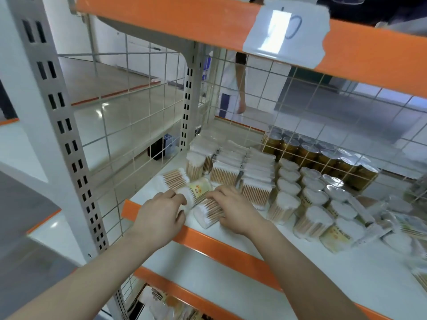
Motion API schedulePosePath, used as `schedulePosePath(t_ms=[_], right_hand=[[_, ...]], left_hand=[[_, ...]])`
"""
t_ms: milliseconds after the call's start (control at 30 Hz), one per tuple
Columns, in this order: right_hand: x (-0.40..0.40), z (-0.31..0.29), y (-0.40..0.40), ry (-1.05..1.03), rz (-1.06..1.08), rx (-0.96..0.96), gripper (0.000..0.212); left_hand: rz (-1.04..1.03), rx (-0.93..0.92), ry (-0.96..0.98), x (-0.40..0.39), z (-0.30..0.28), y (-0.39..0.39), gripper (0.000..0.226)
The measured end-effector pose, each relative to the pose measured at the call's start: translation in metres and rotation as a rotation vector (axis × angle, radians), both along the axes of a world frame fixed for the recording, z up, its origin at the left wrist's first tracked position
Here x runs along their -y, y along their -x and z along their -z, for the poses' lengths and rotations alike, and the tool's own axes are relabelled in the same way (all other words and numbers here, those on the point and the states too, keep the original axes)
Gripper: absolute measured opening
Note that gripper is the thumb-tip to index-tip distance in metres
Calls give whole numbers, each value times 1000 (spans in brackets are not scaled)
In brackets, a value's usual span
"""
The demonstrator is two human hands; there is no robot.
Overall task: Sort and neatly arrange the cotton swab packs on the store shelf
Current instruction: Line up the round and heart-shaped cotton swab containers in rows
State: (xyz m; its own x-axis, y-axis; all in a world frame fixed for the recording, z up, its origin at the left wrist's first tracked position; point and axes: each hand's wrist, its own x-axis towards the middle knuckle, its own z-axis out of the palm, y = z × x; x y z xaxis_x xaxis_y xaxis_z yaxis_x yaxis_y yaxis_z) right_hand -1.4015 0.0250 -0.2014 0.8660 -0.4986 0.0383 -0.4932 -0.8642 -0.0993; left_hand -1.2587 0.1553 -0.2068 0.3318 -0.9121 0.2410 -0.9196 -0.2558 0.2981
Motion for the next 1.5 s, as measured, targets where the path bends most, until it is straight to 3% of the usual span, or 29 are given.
schedulePosePath(t_ms=[333, 600, 967, 1500], right_hand=[[-4, 2, 35, -8, 100, -27, 61], [-14, -6, 76, -140, 217, -13, 65], [-28, -16, 142, -204, 321, 48, 49], [-24, -31, 238, -383, 529, 465, 19]], left_hand=[[82, -9, -24, 9, 1, 23, 33], [145, 5, -34, 21, 1, 49, 34], [199, -8, -23, 30, 0, 100, 33], [435, 2, 70, 40, 13, 189, 57]])
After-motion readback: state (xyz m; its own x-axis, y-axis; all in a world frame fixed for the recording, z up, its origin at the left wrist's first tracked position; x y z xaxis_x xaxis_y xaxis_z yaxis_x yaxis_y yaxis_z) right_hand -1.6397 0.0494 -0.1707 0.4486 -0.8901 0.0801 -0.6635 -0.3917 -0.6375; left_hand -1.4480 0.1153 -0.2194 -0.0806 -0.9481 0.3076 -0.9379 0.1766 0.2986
